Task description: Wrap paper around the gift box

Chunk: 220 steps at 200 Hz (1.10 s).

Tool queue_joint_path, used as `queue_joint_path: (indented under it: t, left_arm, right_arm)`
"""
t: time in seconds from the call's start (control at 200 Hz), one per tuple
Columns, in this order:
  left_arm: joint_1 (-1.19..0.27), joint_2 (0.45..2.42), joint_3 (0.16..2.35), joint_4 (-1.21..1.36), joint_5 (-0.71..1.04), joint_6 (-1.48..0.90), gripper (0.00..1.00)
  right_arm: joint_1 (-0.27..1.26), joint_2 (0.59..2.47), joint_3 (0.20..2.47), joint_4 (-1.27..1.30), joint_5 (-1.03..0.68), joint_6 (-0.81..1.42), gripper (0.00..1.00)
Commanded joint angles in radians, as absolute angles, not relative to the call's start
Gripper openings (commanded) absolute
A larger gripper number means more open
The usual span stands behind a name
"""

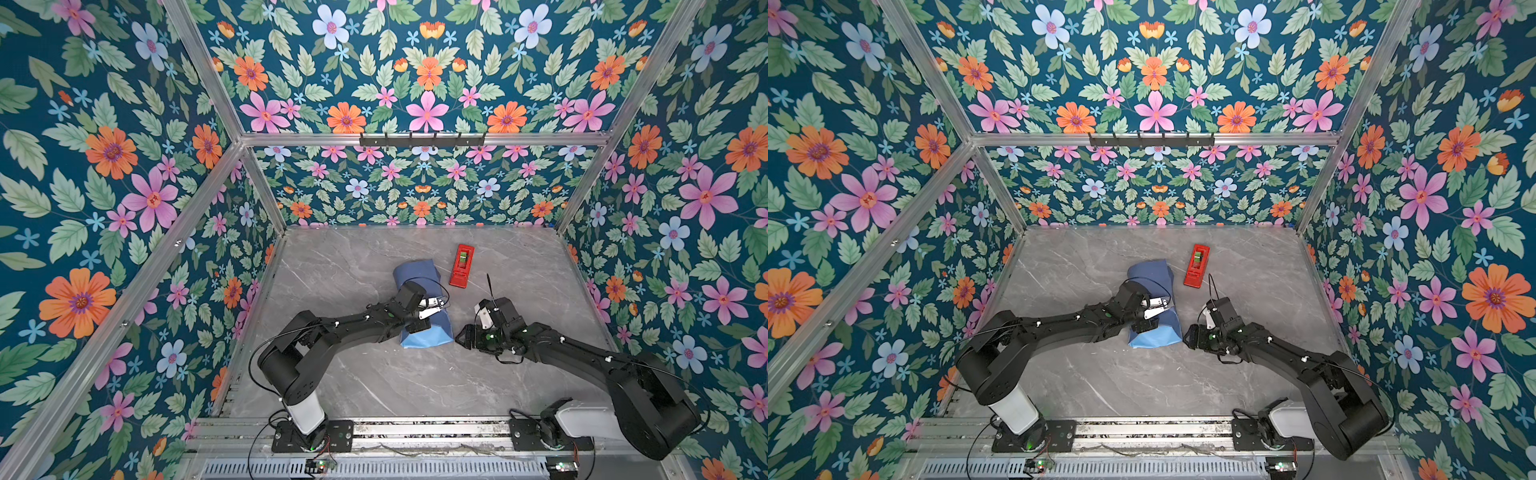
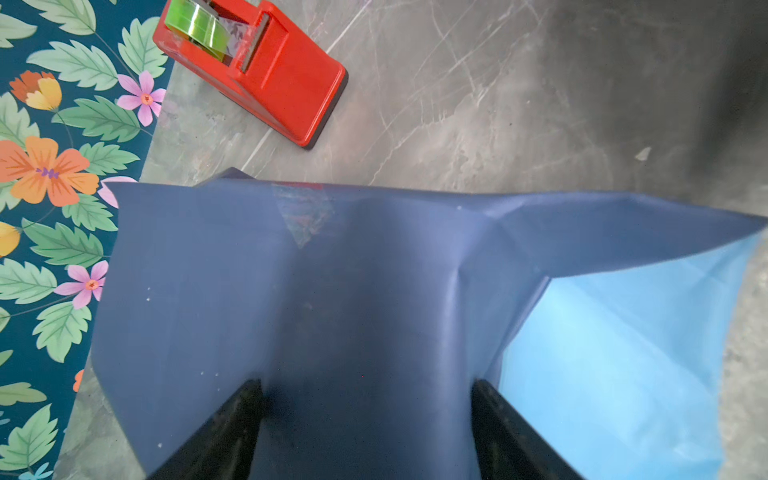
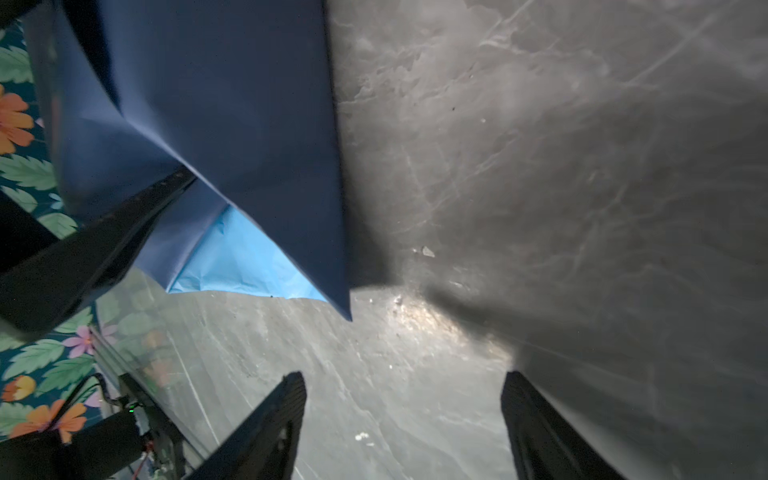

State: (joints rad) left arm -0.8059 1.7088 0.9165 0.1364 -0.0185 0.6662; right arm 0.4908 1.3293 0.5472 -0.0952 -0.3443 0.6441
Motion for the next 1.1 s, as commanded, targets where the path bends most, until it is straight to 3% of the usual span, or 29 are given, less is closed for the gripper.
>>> queue_joint_path:
  t: [0.0,0.37,0.56,1.095]
  left_arm:
    - [-0.805,1.712,0.898,0.099,-0.017,0.679,0.80]
    - [-0.804,1.718,0.887,0.114,-0.020,0.687,0.80]
    - [-0.805,1.721,0.887,0.109,-0.021,0.691,0.80]
    - [-0.804,1.710,0.888,0.098,-0.018,0.688,0.80]
  right_arm:
    - [0.495,1.350,0.539,0.043,-0.389,0.717,0.71]
    - [0.514,1.513,0.575,0.227,-0.401,0.726,0.64]
    - [0.550,1.571,0.592,0.300,-0.411,0.738,0.54]
    - [0.560,1.511,0.571,0.324,-0.359,0.708,0.42]
